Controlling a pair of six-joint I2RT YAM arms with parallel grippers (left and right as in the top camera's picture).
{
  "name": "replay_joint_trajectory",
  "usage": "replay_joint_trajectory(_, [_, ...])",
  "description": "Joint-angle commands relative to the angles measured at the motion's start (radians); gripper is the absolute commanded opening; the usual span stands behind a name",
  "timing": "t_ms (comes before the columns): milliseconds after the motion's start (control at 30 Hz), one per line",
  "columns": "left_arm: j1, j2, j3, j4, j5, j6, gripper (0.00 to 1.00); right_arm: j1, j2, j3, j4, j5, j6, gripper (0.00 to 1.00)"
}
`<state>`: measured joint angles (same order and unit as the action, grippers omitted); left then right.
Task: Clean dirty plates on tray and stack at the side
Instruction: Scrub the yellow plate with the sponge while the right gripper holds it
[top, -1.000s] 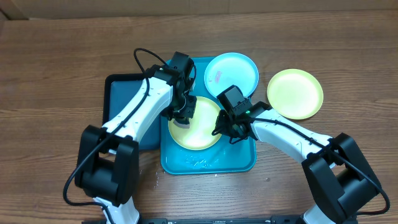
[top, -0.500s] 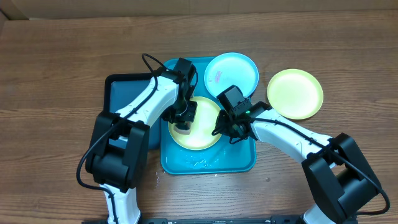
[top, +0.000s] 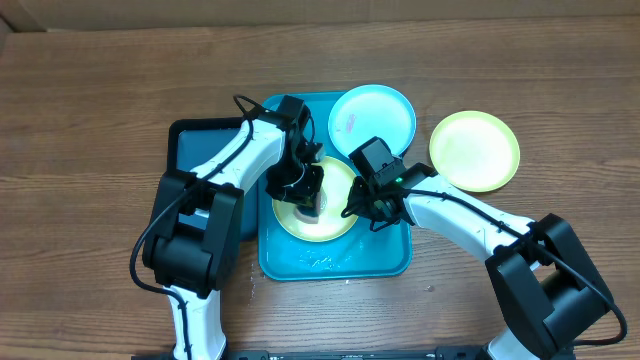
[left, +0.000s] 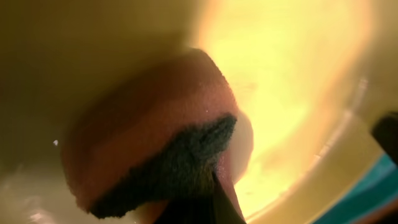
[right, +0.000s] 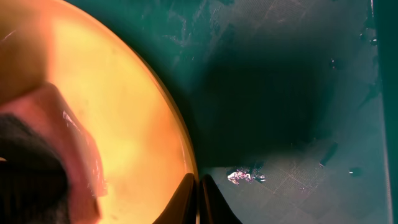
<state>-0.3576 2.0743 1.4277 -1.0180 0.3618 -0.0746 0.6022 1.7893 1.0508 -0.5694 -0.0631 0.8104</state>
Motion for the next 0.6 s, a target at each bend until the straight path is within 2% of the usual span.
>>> replay_joint_trajectory(0, [0.009, 0.028, 0.000, -0.034, 0.182, 0.087, 0.04, -0.001, 0.005, -0.005, 0.008, 0.010, 0.001, 0.04])
replay_joint_trajectory(133, [0.045, -0.030, 0.033, -0.064, 0.235, 0.106, 0.04, -0.001, 0.005, -0.005, 0.008, 0.010, 0.001, 0.04])
replay_joint_trajectory(267, [0.063, -0.143, 0.042, -0.027, 0.220, 0.105, 0.04, -0.001, 0.005, -0.005, 0.008, 0.010, 0.001, 0.04])
replay_joint_trajectory(400, [0.060, -0.217, 0.041, -0.023, 0.093, 0.075, 0.04, -0.001, 0.005, -0.005, 0.008, 0.010, 0.001, 0.04])
replay_joint_trajectory(567, [0.047, -0.209, 0.023, -0.050, -0.102, 0.016, 0.04, -0.001, 0.005, -0.005, 0.009, 0.010, 0.001, 0.04])
